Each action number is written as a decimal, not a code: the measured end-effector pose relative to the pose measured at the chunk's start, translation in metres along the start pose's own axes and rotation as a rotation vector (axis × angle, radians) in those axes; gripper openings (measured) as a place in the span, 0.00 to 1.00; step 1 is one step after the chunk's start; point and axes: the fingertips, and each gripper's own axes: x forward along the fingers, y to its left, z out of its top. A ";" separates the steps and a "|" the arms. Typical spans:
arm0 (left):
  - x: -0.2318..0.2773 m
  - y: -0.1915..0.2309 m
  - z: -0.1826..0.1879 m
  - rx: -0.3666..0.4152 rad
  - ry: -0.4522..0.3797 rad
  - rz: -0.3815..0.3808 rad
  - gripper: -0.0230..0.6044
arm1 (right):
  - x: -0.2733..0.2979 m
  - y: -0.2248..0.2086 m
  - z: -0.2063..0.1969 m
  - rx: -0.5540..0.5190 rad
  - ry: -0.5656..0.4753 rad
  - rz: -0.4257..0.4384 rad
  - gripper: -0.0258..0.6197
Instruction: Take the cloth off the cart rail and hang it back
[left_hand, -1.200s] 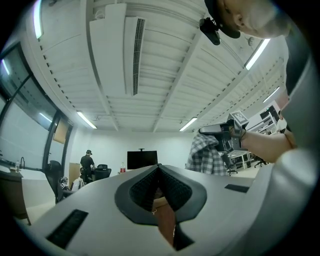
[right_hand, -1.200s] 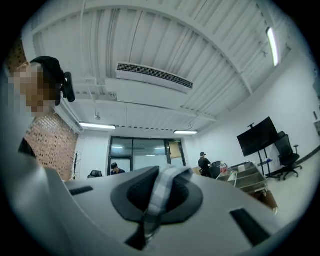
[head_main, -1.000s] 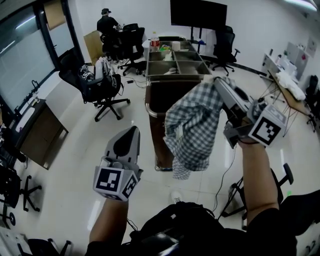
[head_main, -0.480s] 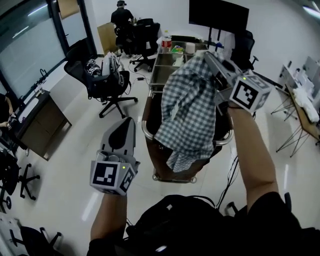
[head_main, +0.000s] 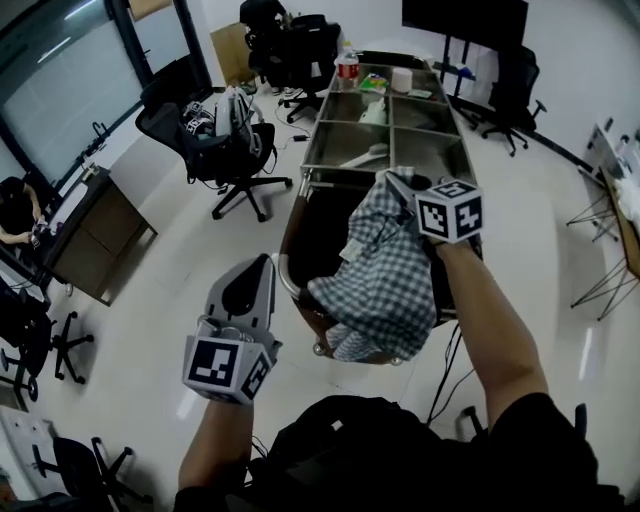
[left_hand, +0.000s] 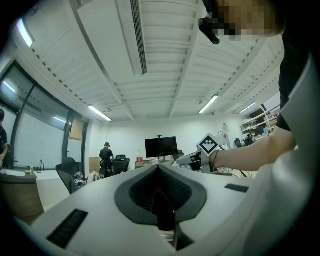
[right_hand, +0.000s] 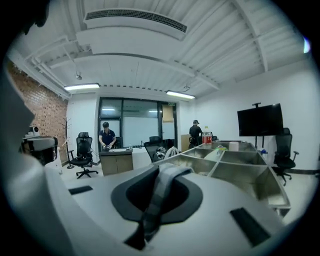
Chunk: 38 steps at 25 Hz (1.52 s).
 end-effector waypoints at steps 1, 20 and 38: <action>0.004 -0.001 -0.003 0.002 0.005 -0.009 0.04 | 0.002 0.000 -0.007 0.011 0.016 -0.001 0.08; 0.015 -0.055 -0.019 -0.041 0.013 -0.237 0.04 | -0.099 0.013 -0.136 0.303 0.454 -0.022 0.57; 0.012 -0.091 -0.031 -0.033 0.043 -0.217 0.04 | -0.160 0.084 -0.031 0.199 -0.226 0.061 0.05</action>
